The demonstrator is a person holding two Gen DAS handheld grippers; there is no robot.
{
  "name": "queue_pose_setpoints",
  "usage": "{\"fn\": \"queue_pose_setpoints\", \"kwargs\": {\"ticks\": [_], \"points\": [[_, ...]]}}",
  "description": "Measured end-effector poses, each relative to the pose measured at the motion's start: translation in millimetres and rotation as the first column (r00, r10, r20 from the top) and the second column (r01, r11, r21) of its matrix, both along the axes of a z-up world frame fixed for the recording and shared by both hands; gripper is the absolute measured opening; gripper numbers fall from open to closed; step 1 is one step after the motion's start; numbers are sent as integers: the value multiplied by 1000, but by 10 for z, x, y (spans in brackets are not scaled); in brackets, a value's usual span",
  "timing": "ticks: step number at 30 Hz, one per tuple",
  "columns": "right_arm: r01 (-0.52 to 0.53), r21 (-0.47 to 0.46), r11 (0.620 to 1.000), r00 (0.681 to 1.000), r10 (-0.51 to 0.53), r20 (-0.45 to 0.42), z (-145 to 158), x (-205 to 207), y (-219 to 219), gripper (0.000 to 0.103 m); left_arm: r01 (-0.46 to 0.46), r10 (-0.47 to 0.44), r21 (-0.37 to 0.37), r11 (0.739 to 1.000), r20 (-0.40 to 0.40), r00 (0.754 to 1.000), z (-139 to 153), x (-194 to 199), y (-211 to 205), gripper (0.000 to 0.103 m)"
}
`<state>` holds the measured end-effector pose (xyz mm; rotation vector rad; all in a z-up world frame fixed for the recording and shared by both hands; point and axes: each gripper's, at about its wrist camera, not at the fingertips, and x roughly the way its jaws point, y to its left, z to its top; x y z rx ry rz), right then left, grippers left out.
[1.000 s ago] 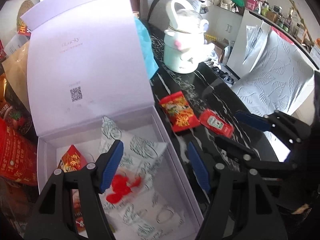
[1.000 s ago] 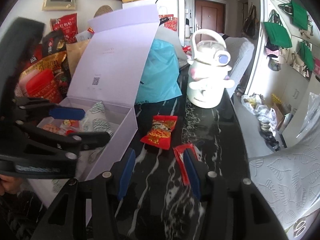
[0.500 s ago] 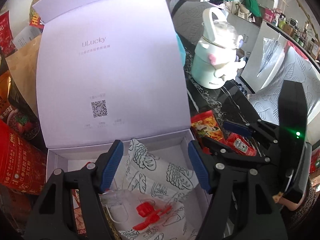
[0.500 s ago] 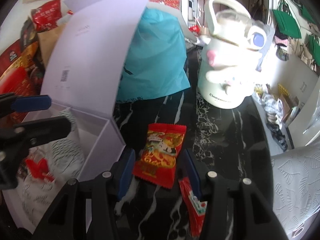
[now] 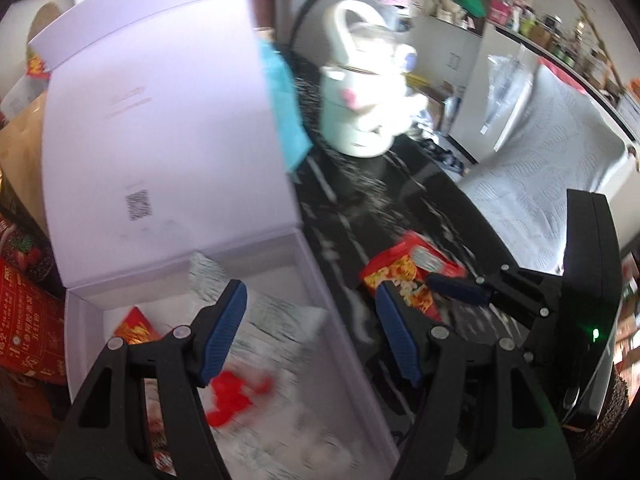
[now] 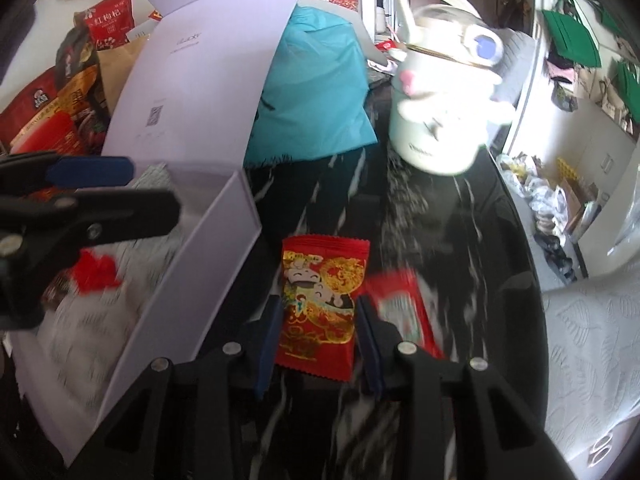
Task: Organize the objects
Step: 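Withdraw both open tools from the box toward the red snack packets, then grasp the red-and-gold snack packet with the left tool while the right tool grasps the ketchup sachet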
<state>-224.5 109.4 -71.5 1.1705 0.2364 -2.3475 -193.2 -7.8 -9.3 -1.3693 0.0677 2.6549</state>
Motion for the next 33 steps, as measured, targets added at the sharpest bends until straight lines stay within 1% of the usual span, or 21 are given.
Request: {"fn": "queue_pose_setpoints", "kwargs": {"ticks": [6,7,10,12,13,14,15,17,20,23,27,28,30,31,33], "points": [[24,-32,999,1000,-23,19,8,428,314,37,79,-79,0,997,26,997,-22,261,351,66],[40,-40,998,999,-39,22,4,513,381,38,89,-89,4,996,31,996,-33,301,406,66],[33,-46,998,999,-32,19,17,675,472,39,115,-116,23,993,51,992,-69,414,546,66],[27,-44,999,1000,-27,-12,80,814,540,52,117,-118,22,993,58,991,-96,486,627,66],[32,-38,999,999,-33,-30,115,880,580,62,117,-118,21,993,63,991,-113,511,660,66],[43,-21,999,998,-44,-51,156,956,632,69,118,-120,24,993,69,990,-134,546,703,66],[63,2,998,996,-62,-69,191,1027,694,70,123,-125,30,992,76,989,-159,571,741,66],[97,35,995,991,-93,-92,253,1154,837,71,138,-142,44,989,94,985,-228,604,838,66],[164,63,985,983,-157,-95,296,1262,1068,71,152,-158,62,986,117,981,-327,646,1006,66],[225,71,972,971,-218,-101,309,1332,1259,71,135,-140,43,990,149,979,-472,628,1147,66],[279,61,959,956,-271,-110,342,1383,1446,71,101,-107,36,994,202,974,-666,575,1182,66],[287,59,956,953,-279,-114,349,1387,1484,71,99,-104,34,995,203,974,-697,565,1184,66],[295,54,954,950,-287,-123,374,1365,1522,71,94,-94,8,995,177,980,-692,565,1202,66],[295,49,954,950,-287,-127,383,1352,1537,71,96,-95,2,995,182,979,-709,551,1217,66],[284,34,958,952,-277,-132,396,1310,1542,71,88,-84,-17,996,165,983,-710,545,1219,66]]}}
